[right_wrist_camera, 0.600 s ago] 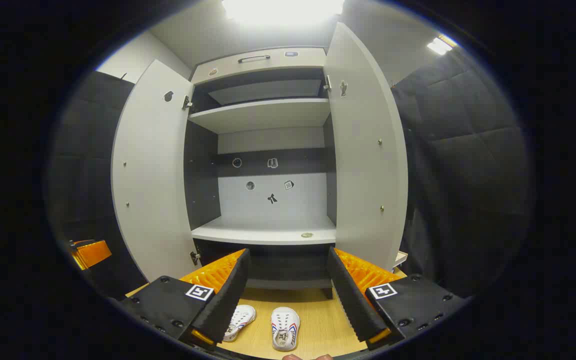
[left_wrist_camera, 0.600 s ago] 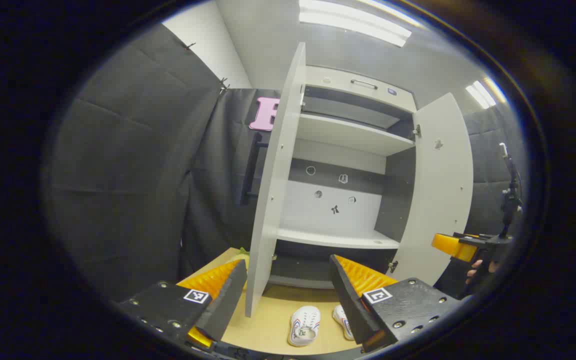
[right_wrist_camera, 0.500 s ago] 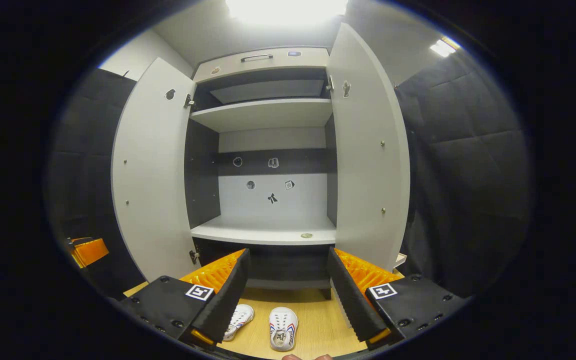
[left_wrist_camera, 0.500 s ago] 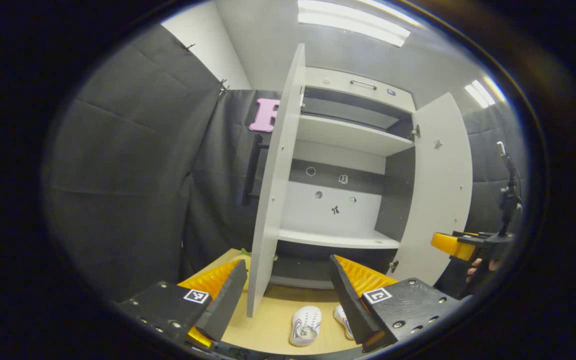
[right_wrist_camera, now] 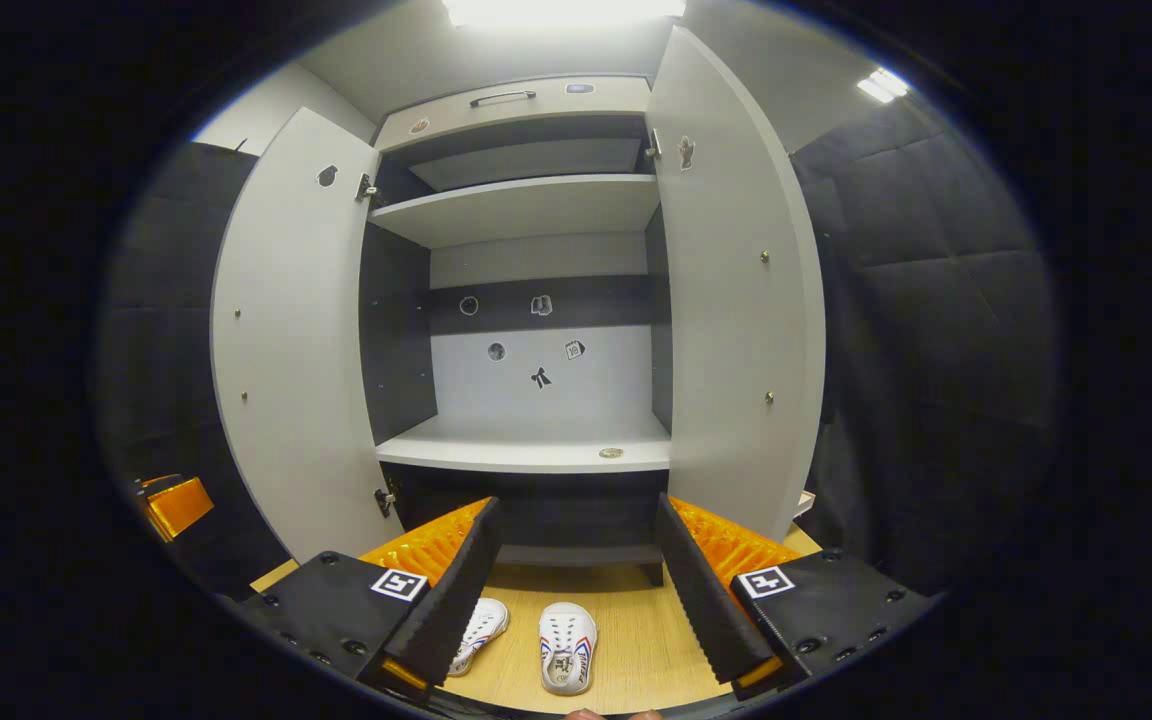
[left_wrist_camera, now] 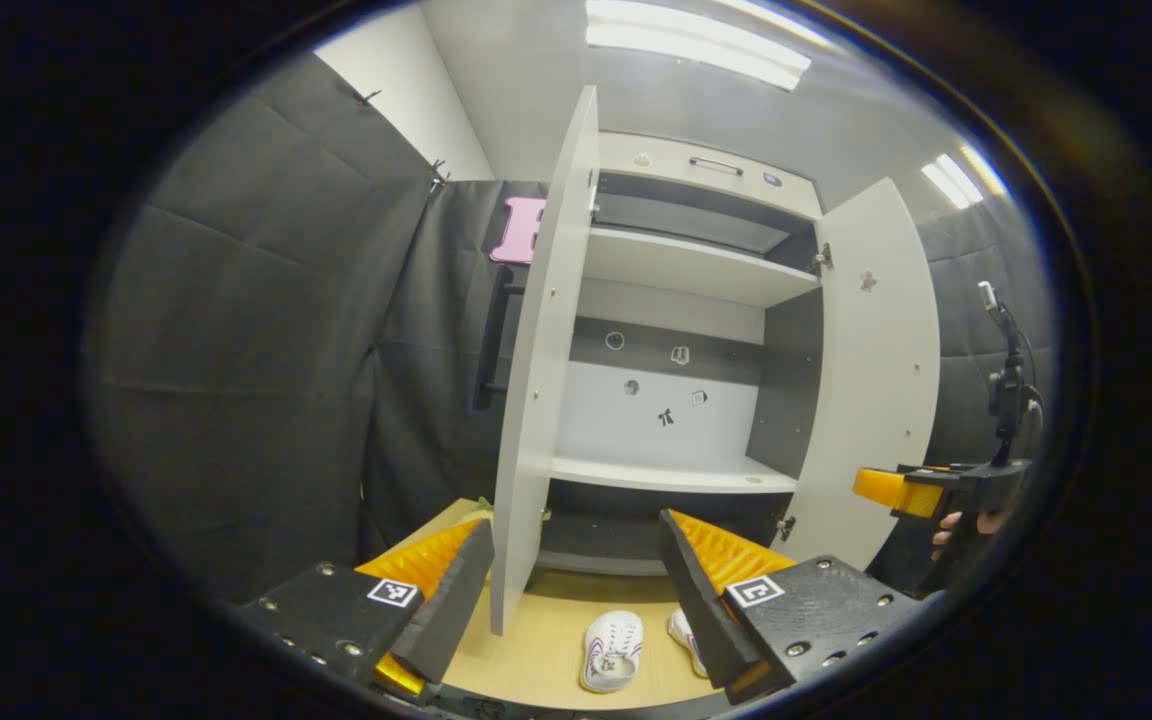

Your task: Grab one shoe with the right hand and put it into the shoe cabinet, grab the other shoe with the left hand and put it into the shoe cabinet; then close the right door with the right hand and the left door with the left hand.

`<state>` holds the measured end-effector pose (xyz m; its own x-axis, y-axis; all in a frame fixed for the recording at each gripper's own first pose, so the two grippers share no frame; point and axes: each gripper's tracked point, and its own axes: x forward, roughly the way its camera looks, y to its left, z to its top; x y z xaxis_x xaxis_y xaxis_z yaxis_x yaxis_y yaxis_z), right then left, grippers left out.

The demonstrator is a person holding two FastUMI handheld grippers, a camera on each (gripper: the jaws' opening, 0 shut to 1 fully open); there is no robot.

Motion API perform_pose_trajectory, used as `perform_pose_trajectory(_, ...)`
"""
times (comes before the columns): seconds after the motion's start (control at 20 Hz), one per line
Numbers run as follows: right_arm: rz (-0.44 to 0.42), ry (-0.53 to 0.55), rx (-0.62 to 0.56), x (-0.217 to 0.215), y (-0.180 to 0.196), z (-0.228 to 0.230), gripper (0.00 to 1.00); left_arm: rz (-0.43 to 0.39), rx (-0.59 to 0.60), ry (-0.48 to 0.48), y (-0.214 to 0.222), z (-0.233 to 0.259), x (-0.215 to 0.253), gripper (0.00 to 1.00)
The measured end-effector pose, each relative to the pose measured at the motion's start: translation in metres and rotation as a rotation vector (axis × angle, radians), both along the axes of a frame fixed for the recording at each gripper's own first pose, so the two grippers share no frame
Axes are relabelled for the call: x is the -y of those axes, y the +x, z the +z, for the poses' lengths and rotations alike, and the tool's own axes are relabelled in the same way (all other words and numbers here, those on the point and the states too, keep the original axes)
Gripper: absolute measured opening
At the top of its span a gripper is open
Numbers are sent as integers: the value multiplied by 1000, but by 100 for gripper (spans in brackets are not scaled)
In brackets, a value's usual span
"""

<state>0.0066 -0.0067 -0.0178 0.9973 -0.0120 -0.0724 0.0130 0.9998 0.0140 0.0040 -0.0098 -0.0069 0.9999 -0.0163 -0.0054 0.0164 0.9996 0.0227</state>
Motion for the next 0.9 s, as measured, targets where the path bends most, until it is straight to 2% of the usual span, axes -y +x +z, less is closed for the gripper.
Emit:
perform_pose_trajectory(0.15, -7, -9, -40, 4, 1, -12, 96, -12, -15, -7, 1, -8, 4, 95)
perform_pose_trajectory(0.2, -7, -13, -53, 5, 2, -16, 92, -13, -18, -5, 1, -10, 5, 95)
perform_pose_trajectory(0.25, -5, -17, -65, 6, 3, -20, 97, -12, -21, -3, 1, -11, 5, 93)
perform_pose_trajectory(0.5, 37, -56, -100, -5, 19, -37, 97, 1, -48, 4, -1, -30, 1, 95)
perform_pose_trajectory(0.55, 45, -69, -115, -8, 24, -45, 97, 9, -53, 9, -1, -34, -1, 93)
perform_pose_trajectory(0.65, 71, -79, -156, -16, 35, -63, 97, 16, -72, 17, -4, -44, -3, 97)
perform_pose_trajectory(0.7, 84, -87, -171, -20, 41, -74, 97, 17, -84, 16, -6, -50, -1, 93)
perform_pose_trajectory(0.9, 164, -67, -238, -44, 66, -116, 98, 53, -123, 14, -9, -72, -14, 93)
